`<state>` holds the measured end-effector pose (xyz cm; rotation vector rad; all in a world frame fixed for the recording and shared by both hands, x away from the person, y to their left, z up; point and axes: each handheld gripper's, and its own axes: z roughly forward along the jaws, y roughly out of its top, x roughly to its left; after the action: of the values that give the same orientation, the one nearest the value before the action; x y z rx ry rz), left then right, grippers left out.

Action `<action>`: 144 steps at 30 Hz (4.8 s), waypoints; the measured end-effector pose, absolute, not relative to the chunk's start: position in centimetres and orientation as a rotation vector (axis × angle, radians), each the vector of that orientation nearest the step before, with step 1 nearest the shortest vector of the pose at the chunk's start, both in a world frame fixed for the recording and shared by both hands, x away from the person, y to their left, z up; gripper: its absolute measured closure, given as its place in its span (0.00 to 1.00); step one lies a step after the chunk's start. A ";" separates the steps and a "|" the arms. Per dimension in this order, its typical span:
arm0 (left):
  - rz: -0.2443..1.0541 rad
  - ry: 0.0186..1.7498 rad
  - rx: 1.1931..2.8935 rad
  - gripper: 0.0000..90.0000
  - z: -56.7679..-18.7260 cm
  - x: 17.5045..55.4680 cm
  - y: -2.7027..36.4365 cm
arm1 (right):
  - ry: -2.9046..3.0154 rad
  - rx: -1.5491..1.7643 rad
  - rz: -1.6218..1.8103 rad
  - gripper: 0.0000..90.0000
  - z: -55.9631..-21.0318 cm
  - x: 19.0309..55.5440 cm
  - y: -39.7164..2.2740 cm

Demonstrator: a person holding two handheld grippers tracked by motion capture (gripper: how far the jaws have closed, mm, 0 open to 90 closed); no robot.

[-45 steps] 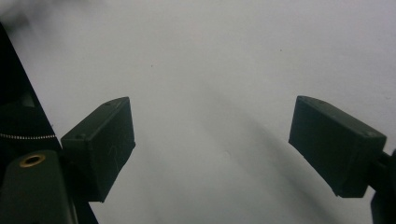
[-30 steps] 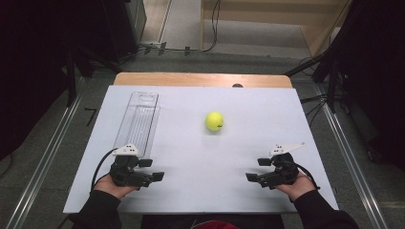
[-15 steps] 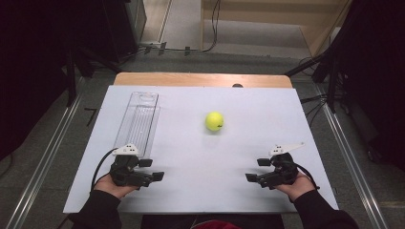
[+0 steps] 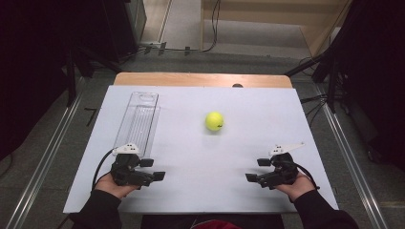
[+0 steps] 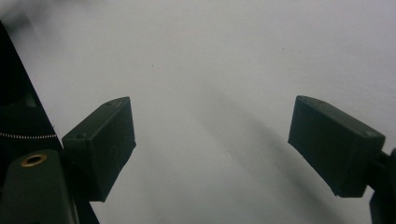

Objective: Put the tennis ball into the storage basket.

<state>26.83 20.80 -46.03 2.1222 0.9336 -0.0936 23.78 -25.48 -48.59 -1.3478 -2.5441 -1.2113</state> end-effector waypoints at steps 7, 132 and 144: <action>-0.081 0.926 2.121 0.25 -45.7 26.8 20.4 | -2.545 -1.341 -1.214 0.14 -48.6 23.8 -25.5; -0.050 0.912 2.152 0.05 -44.2 35.8 10.2 | -2.547 -1.329 -1.215 0.14 -48.5 23.7 -25.4; -0.045 0.894 2.155 0.05 -44.1 37.2 9.0 | -2.549 -1.320 -1.215 0.14 -48.4 23.6 -25.4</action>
<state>37.17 9.05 -44.14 2.1548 0.8945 -0.0449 23.65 -25.37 -48.45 -1.3203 -2.5494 -1.2145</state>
